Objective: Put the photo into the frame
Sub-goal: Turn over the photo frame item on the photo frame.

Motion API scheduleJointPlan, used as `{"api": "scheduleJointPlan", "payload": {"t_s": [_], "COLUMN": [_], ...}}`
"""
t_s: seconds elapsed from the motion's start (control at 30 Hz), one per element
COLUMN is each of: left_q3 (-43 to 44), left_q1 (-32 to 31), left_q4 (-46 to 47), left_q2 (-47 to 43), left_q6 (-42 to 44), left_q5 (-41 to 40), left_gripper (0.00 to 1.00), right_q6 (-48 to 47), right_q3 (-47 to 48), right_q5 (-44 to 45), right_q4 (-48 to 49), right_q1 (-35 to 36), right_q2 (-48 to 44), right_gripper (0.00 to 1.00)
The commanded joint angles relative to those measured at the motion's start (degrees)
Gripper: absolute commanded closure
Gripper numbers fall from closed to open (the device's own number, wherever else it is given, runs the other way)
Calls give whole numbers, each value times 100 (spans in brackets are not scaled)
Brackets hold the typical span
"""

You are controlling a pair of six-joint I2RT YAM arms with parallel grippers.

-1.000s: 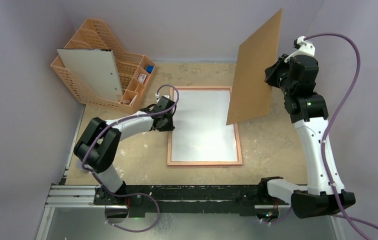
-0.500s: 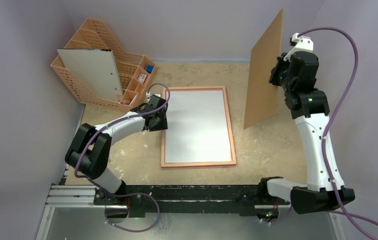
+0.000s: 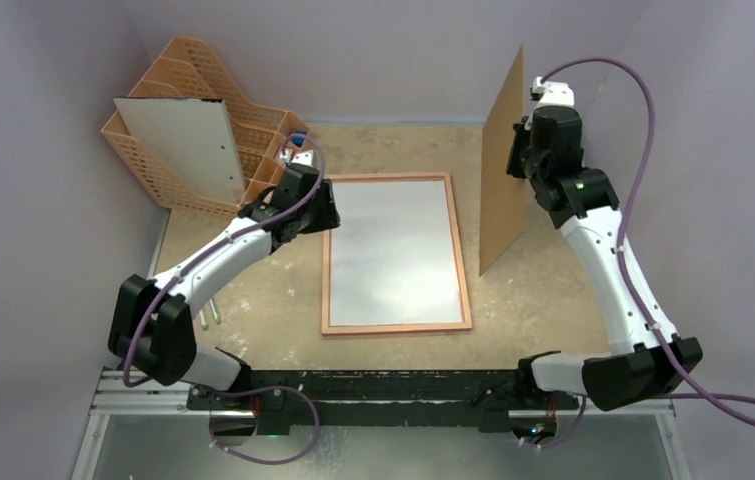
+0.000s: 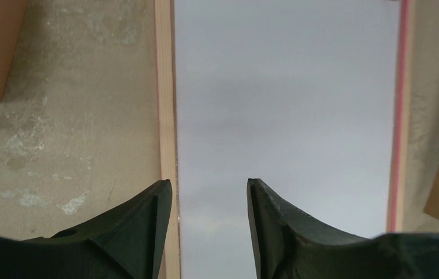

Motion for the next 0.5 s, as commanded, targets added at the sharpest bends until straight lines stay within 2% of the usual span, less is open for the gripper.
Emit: {"api": "scheduleJointPlan", "payload": {"t_s": [0.0, 0.1, 0.2, 0.23, 0.37, 0.47], "left_q3": [-9, -199, -243, -242, -186, -78], "left_q1": [35, 35, 35, 39, 88, 147], "left_q4": [858, 1554, 1946, 2009, 2192, 2411], "left_q2": [-636, -961, -1068, -1075, -1001, -852], "left_q6": [-151, -169, -286, -344, -568, -702], "left_q5": [136, 278, 341, 324, 496, 1140], "left_gripper": [45, 31, 8, 4, 1, 1], "right_q6": [115, 130, 153, 165, 255, 363], "right_q3": [-59, -163, -235, -254, -344, -448], "right_q5": [477, 720, 750, 791, 1051, 1135], "right_q4": [567, 549, 602, 612, 548, 490], "right_q1": [380, 678, 990, 1131, 1674, 2003], "right_q2": [60, 162, 163, 165, 305, 436], "right_gripper": [100, 100, 100, 100, 100, 100]}}
